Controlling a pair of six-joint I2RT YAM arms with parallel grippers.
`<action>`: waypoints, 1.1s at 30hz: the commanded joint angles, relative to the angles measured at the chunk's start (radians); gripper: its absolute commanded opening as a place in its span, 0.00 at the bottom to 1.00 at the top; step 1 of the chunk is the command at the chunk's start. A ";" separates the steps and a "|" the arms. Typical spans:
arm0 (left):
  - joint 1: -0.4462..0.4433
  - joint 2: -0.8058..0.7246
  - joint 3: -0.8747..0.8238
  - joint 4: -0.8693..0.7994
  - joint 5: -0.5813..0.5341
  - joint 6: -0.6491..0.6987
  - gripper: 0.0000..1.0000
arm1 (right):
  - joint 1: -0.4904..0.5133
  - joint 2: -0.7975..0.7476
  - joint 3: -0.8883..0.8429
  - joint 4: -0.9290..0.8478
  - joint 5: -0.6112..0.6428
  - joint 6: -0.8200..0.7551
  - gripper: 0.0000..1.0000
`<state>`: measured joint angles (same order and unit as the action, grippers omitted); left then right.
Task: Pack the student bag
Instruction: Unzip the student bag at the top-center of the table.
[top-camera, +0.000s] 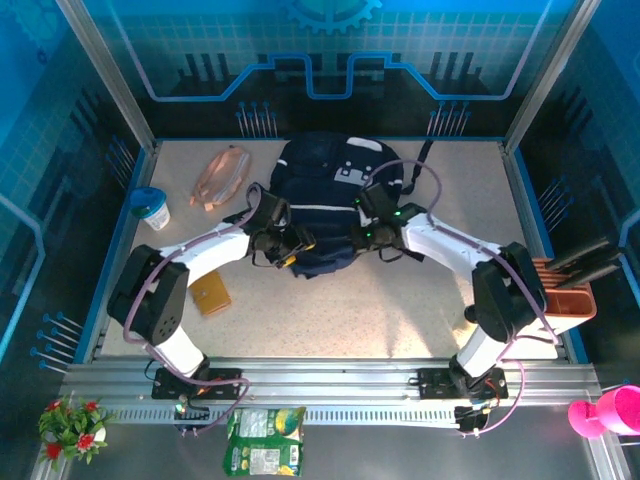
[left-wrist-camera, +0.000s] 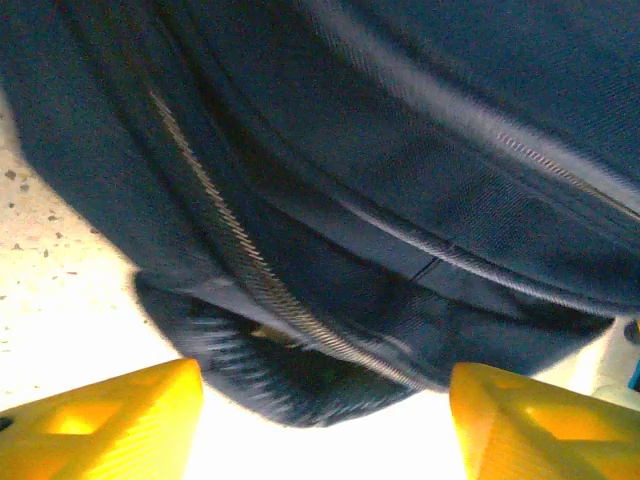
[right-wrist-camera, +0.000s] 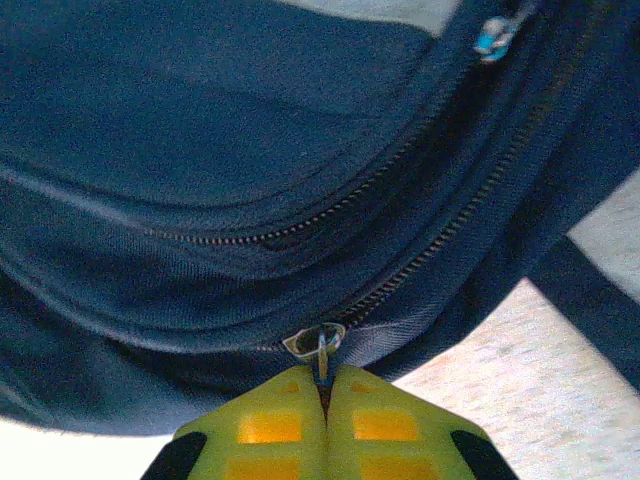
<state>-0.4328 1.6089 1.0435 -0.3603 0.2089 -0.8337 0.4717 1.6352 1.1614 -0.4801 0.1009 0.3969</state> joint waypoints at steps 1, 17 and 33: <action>0.003 -0.046 0.075 -0.048 -0.021 0.201 0.73 | -0.066 -0.032 -0.016 0.096 0.001 -0.074 0.00; -0.116 0.220 0.514 -0.123 0.000 1.131 0.74 | -0.224 0.006 0.001 0.191 -0.196 -0.198 0.00; -0.119 0.538 0.813 -0.306 -0.086 1.379 0.62 | -0.249 -0.018 -0.018 0.187 -0.230 -0.194 0.00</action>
<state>-0.5461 2.1124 1.8023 -0.6144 0.1474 0.4965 0.2413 1.6428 1.1442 -0.3649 -0.1074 0.2157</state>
